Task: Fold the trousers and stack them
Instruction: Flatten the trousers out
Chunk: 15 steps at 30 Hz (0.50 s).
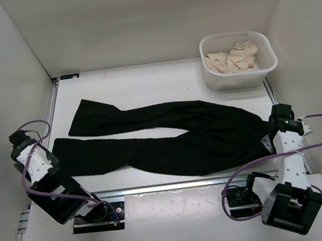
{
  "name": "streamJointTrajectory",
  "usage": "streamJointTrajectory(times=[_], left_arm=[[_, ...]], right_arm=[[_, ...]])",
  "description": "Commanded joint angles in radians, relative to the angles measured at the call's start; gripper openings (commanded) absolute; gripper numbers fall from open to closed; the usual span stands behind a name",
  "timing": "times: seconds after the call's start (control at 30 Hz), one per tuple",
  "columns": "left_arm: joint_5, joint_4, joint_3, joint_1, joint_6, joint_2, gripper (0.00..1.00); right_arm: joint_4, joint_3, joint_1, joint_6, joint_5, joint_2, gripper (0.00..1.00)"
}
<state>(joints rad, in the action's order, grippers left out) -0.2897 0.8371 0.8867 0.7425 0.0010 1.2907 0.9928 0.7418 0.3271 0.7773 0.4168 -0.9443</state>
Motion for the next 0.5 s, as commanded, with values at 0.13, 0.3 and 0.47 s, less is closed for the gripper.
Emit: streamJointTrajectory(times=[0.13, 0.3, 0.47], left_arm=[[0.081, -0.088, 0.026, -0.072, -0.001, 0.125, 0.90], [0.026, -0.202, -0.102, -0.092, -0.001, 0.209, 0.88], [-0.017, -0.300, -0.212, -0.083, -0.001, 0.207, 0.31]], right_arm=[[-0.016, 0.070, 0.004, -0.056, 0.117, -0.060, 0.00], [0.014, 0.100, 0.004, -0.056, 0.163, -0.070, 0.00], [0.014, 0.137, 0.004, -0.065, 0.163, -0.079, 0.00]])
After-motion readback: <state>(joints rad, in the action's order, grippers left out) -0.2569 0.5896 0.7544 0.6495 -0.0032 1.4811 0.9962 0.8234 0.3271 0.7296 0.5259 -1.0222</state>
